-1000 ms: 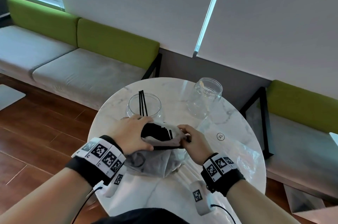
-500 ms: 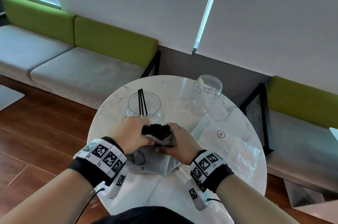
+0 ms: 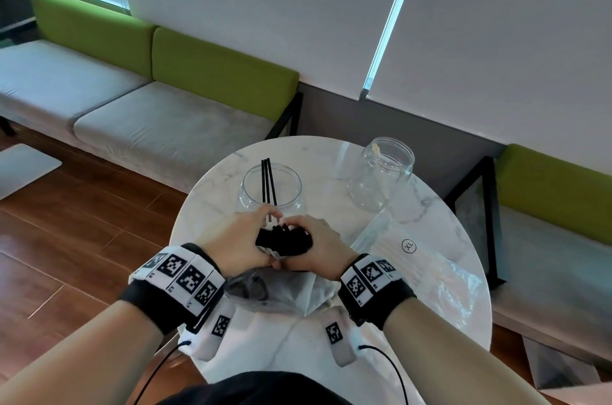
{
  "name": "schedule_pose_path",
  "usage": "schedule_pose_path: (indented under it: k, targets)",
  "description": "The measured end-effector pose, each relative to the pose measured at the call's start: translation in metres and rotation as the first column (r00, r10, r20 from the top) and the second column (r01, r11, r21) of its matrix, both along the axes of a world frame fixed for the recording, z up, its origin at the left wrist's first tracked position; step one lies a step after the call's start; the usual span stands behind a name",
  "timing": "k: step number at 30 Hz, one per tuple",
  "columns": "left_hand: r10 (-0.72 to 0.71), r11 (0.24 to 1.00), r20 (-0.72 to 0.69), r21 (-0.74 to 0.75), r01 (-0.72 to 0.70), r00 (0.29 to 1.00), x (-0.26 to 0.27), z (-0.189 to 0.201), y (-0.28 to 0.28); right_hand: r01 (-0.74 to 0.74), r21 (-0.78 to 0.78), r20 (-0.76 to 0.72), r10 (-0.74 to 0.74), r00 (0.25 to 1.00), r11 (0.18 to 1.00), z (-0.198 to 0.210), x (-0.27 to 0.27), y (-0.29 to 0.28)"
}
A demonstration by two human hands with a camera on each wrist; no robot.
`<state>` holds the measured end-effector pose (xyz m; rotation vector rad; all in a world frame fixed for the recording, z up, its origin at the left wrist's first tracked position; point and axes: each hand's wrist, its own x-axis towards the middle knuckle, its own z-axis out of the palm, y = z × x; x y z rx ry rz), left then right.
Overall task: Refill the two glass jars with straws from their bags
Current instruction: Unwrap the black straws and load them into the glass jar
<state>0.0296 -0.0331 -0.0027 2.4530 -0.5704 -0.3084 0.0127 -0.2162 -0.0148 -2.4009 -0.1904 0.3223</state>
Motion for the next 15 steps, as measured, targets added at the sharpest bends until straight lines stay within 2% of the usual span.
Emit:
schedule_pose_path:
  k: [4,7,12,15]
  targets:
    - [0.031,0.999,-0.002,-0.038,-0.031,1.000,0.000,-0.003,-0.001,-0.042,-0.105,0.049,0.047,0.998,0.994,0.011,0.002,-0.002]
    - [0.049,0.998,0.016,-0.026,-0.048,0.999,0.001,-0.004,0.000,-0.034,-0.057,0.108,0.040,0.993,0.998,0.013,0.000,-0.001]
    - [0.052,0.998,0.022,-0.035,-0.051,0.998,0.001,-0.006,0.001,-0.106,-0.166,0.061,0.117,0.991,0.980,0.017,-0.001,-0.001]
    - [0.074,0.997,0.021,-0.014,-0.074,0.997,0.001,-0.005,0.000,-0.076,-0.161,0.059,0.086,0.995,0.984,0.015,-0.001,-0.002]
